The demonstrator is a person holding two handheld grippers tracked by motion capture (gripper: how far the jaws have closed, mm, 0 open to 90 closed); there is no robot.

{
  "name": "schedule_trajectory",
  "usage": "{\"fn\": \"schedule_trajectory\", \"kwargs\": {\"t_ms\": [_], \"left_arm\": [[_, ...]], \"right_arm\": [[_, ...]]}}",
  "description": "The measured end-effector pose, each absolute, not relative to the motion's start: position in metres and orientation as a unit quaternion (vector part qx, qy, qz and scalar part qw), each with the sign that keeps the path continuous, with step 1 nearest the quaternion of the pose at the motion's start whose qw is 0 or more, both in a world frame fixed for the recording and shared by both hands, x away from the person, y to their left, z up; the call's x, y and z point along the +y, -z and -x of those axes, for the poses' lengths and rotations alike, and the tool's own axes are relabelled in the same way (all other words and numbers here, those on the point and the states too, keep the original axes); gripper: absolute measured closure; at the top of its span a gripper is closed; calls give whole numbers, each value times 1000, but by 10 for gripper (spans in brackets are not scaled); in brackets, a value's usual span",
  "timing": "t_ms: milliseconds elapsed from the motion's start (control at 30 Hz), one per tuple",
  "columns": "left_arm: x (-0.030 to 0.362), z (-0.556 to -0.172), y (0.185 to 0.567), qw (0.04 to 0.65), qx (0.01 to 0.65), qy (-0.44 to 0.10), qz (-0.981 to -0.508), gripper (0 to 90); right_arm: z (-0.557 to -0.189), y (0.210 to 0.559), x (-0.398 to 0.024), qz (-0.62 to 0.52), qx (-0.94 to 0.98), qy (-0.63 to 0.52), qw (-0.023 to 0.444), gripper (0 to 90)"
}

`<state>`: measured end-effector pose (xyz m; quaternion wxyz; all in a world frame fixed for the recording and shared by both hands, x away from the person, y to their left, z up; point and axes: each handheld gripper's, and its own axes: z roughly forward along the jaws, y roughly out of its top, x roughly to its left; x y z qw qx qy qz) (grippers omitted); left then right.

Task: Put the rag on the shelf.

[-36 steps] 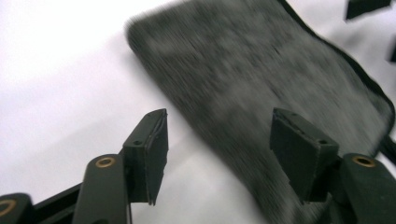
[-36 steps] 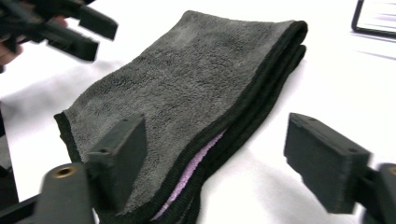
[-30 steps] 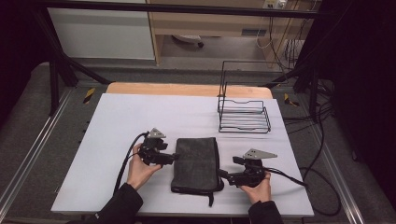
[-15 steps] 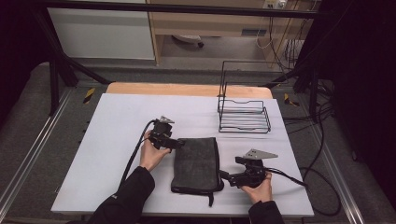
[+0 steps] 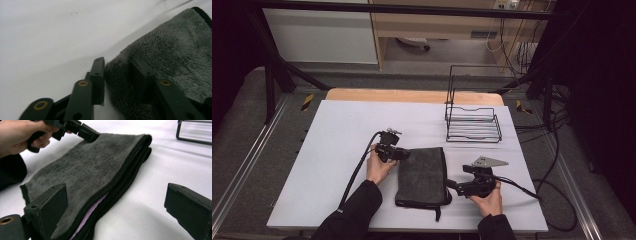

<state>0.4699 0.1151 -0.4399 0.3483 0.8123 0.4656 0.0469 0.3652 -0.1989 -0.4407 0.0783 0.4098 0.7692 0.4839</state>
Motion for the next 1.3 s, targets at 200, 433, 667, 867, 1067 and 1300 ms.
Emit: {"fn": "schedule_trajectory", "kwargs": {"t_ms": [200,433,667,867,1067,1300], "left_arm": [[114,-468,441,350,466,-48,-811,714],[113,-466,442,352,461,-55,-813,734],[113,-465,443,354,455,-58,-815,738],[114,-465,444,359,451,-59,-815,740],[115,-465,444,359,448,-58,-817,740],[116,-466,443,364,457,-49,-810,771]], "right_arm": [[-388,432,-190,-415,761,-490,95,139],[-429,437,-169,-440,766,-459,97,253],[-459,445,-155,-459,773,-429,94,425],[-465,452,-154,-462,782,-411,79,522],[-466,453,-154,-466,783,-410,45,624],[-466,451,-154,-478,777,-408,20,736]]}}
